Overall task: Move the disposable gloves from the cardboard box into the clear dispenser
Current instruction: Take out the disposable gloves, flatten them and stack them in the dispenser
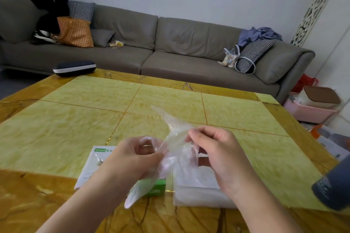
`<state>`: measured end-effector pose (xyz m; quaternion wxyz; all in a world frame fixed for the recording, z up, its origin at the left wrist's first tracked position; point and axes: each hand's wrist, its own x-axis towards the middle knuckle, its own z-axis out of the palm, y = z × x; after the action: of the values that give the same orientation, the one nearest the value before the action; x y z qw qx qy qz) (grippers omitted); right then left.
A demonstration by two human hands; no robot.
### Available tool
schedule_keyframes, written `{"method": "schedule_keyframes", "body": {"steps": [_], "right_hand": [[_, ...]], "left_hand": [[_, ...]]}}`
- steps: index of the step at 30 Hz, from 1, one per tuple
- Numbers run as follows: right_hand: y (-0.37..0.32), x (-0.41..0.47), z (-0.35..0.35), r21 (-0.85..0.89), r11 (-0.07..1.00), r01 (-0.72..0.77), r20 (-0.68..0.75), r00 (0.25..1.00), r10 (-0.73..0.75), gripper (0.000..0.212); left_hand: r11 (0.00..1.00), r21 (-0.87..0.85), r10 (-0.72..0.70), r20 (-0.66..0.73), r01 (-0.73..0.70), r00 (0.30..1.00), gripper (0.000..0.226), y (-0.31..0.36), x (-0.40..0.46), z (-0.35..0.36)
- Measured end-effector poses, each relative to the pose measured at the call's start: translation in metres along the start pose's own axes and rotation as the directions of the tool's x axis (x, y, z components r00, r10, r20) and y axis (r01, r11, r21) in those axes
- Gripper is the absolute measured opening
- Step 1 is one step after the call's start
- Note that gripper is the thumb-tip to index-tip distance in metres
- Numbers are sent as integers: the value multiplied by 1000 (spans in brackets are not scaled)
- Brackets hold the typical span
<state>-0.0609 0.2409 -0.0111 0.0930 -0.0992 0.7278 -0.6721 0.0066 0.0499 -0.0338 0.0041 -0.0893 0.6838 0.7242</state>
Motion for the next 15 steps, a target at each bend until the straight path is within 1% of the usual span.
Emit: {"method": "schedule_keyframes", "body": {"steps": [2,4,5,6,8,9,10,12,13,14,15], "right_hand": [[-2,2,-6,63,998,-21,-76,997,26,26],[0,4,-7,17,999,-34,-152,988,36,29],[2,4,-8,-10,998,-55,-144,988,53,31],[3,4,-7,-6,996,-85,-85,993,84,36],[2,2,-5,76,983,-169,114,981,160,45],[0,1,-4,114,974,-197,182,968,175,40],[0,-1,-3,126,972,-197,198,965,170,29],[3,-1,-5,61,987,-150,148,979,140,9],[5,0,-7,26,991,-134,139,982,129,5],[6,0,-9,6,991,-133,156,979,130,4],[6,0,-10,-3,989,-145,185,972,143,4]], "left_hand": [[1000,19,9,-56,-8,998,11,3,0,0],[999,46,12,-102,-7,995,23,4,-1,0],[998,56,18,-108,-12,994,27,5,-2,1],[998,60,26,-108,-19,994,29,4,-1,2],[999,16,49,-139,-47,989,32,3,0,5],[998,-18,52,-158,-55,986,36,3,1,5],[998,-47,45,-161,-53,986,40,4,0,5],[995,-95,16,-54,-21,998,42,7,-2,4],[995,-103,-12,15,14,1000,39,9,-4,3],[992,-110,-59,47,64,997,38,8,-5,2],[988,-114,-100,46,105,994,40,6,-4,1]]}}
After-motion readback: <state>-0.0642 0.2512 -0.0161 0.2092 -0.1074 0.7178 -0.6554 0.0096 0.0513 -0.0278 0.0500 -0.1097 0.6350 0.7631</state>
